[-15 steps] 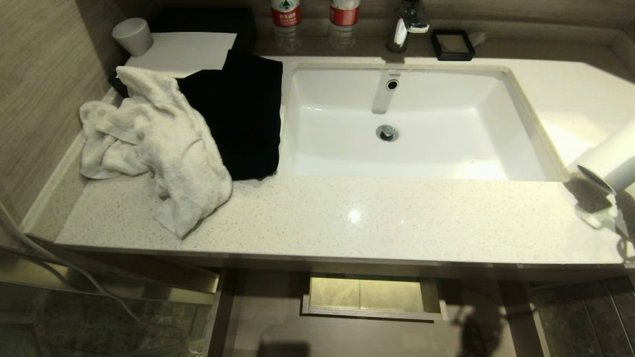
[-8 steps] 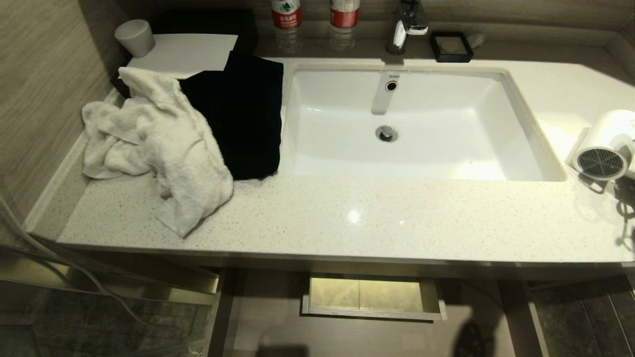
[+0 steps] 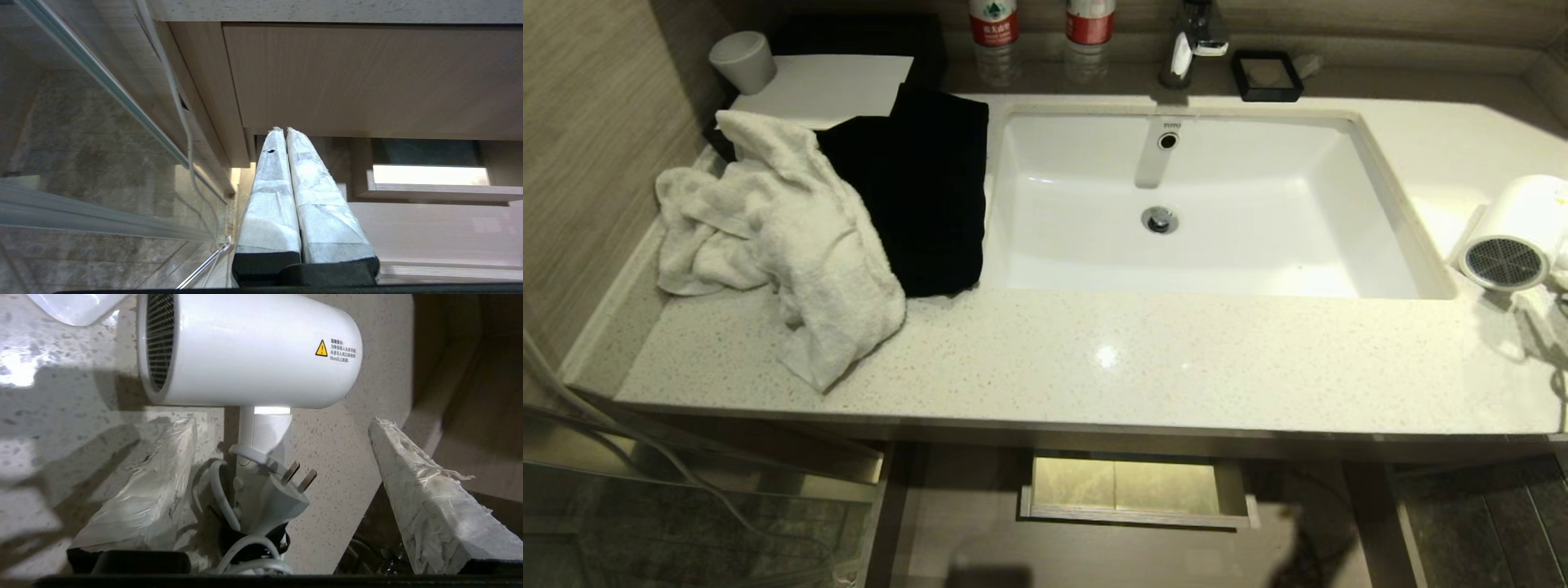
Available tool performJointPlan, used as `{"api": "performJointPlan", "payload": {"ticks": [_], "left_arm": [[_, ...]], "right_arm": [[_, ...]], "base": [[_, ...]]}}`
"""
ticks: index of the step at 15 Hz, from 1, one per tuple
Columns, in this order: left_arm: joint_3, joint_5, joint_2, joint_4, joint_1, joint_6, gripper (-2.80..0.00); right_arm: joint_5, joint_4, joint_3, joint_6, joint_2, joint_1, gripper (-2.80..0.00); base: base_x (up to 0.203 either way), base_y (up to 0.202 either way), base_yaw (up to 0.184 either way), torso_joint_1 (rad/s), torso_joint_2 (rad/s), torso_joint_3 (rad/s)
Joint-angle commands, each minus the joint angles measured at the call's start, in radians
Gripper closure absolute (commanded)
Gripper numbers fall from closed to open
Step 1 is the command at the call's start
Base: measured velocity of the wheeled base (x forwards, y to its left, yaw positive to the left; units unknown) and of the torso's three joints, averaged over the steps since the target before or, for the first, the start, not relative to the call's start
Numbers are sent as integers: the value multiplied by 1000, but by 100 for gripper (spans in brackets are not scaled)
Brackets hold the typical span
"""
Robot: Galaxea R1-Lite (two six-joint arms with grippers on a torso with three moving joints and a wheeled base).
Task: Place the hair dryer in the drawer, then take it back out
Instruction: Place it on the countertop
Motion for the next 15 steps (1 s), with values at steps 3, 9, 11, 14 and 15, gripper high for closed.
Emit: {"api": "performJointPlan", "payload": {"ticks": [3,9,11,14,15], "left_arm": [[0,0,-1,-1,0,0,0],[0,0,-1,-1,0,0,0],[0,0,0,-1,0,0,0],[0,0,0,-1,0,0,0],[0,0,-2,-1,0,0,0]], "right_arm": [[60,9,39,-15,-171,-50,0],[70,43,169,51,-321,-62,0],[63,107,194,90,-333,-58,0],[67,268,199,94,-343,-60,0],[68,307,199,94,-343,-59,0]], "base": [[0,0,0,0,0,0],[0,0,0,0,0,0],[0,0,0,0,0,0],[0,0,0,0,0,0],[0,0,0,0,0,0]]}}
